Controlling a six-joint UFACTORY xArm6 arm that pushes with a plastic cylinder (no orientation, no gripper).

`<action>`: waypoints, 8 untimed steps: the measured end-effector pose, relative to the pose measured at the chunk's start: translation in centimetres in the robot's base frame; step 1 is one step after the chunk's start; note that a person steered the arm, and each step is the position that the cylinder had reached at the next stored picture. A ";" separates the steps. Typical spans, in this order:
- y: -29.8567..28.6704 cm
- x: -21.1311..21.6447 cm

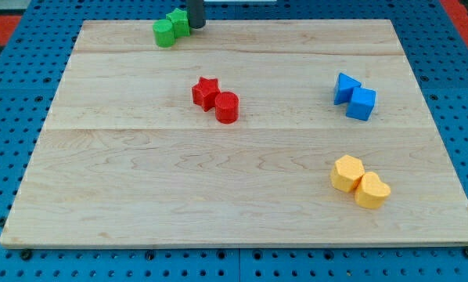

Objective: Place the green star above the green circle

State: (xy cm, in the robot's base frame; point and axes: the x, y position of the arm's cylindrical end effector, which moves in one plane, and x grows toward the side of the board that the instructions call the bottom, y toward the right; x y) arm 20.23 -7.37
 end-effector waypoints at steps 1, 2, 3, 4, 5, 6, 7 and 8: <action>-1.9 2.7; -4.0 4.7; -3.7 9.0; -1.3 8.6; 5.0 7.2; 9.3 4.0; 7.6 -0.6; 4.7 -0.9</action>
State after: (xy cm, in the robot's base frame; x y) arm 19.30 -2.63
